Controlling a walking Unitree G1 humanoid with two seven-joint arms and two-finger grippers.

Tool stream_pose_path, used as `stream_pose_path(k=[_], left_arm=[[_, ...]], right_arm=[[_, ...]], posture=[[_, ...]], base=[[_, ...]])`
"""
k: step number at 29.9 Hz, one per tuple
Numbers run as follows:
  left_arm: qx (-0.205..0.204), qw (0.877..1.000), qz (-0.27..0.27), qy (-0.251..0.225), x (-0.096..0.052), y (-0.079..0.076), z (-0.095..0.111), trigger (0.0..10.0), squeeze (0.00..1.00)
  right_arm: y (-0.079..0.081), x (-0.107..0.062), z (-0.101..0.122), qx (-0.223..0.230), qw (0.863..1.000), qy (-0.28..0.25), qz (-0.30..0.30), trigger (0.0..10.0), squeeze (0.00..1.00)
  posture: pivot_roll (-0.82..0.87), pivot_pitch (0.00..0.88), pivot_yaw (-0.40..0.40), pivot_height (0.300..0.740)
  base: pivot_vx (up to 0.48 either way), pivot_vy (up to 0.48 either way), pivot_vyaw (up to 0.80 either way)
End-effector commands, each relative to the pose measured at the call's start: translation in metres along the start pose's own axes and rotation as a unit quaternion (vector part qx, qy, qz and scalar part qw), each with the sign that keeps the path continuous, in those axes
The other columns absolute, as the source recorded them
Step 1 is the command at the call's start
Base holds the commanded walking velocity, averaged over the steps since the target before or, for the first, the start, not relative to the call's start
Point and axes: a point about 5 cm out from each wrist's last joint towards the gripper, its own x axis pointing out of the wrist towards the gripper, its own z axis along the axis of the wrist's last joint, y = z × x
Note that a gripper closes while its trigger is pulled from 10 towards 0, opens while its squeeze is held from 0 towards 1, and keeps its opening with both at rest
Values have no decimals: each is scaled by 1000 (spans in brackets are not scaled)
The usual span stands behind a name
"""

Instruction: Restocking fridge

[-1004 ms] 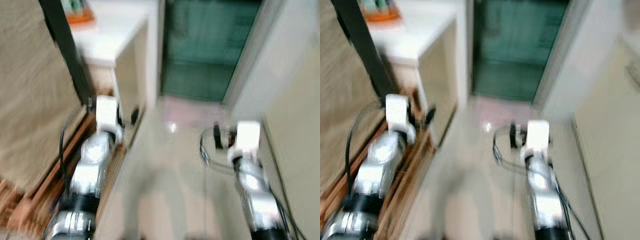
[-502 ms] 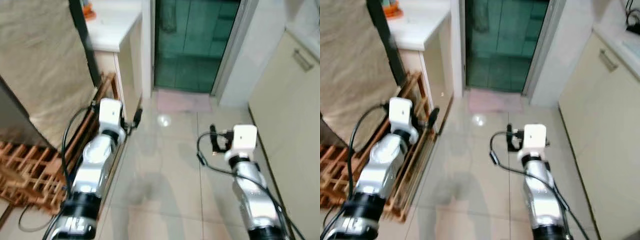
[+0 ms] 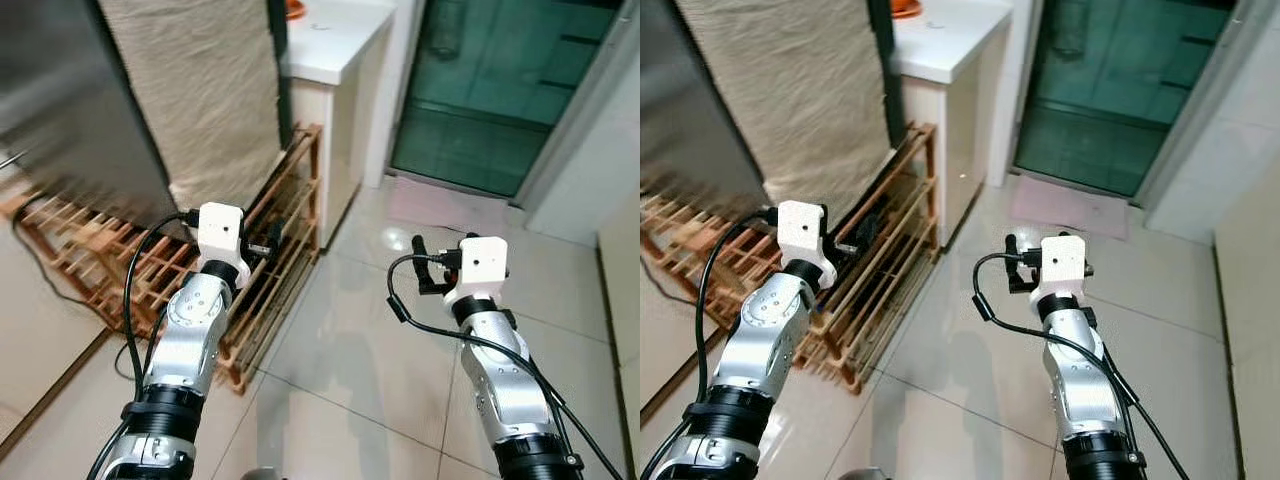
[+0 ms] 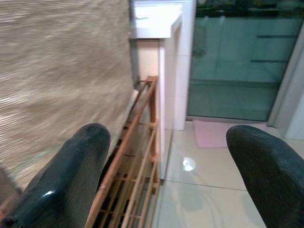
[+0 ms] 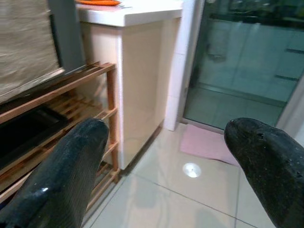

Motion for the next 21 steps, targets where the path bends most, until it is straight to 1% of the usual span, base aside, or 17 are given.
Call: stream_pose_path(k=[1, 6, 10, 12, 13, 14, 15, 17, 21], left_arm=[[11, 1000, -2, -7, 3, -1, 4, 10000, 0], [17, 1000, -3, -14, 3, -3, 6, 10000, 0], [19, 1000, -4, -13, 3, -4, 5, 10000, 0], [10, 999, 16, -34, -1, 1, 10, 10000, 0], [0, 998, 28, -49, -4, 6, 14, 10000, 0], [0, 998, 28, -49, -4, 6, 14, 10000, 0], [-12, 997, 41, -66, -10, 12, 18, 10000, 0], [-17, 997, 41, -66, -11, 13, 18, 10000, 0], [-18, 996, 38, -73, -12, 9, 21, 10000, 0]], right_arm=[[1, 3, 3, -6, 1000, -8, 3, 10000, 0], [1, 3, 3, -20, 1000, -14, 6, 10000, 0], [-2, 3, 2, -11, 1000, -15, -5, 10000, 0], [-9, -1, 17, 18, 997, -64, -33, 10000, 0], [-12, -4, 23, 20, 995, -85, -42, 10000, 0], [-12, -4, 23, 20, 995, -85, -42, 10000, 0], [-15, -8, 28, 22, 993, -99, -53, 10000, 0], [-16, -10, 27, 21, 993, -96, -57, 10000, 0], [-18, -13, 25, 13, 994, -94, -61, 10000, 0]], posture=[[-24, 0, 3, 740], [-21, 0, -1, 740], [-20, 0, -2, 740], [-25, 0, 0, 740], [-27, 0, 1, 740], [-27, 0, 1, 740], [-28, 0, -1, 740], [-28, 0, -1, 740], [-30, 0, -1, 740]], base=[[0, 0, 488], [0, 0, 470], [0, 0, 441], [0, 0, 0], [0, 0, 0], [0, 0, 0], [0, 0, 413], [0, 0, 416], [0, 0, 411]])
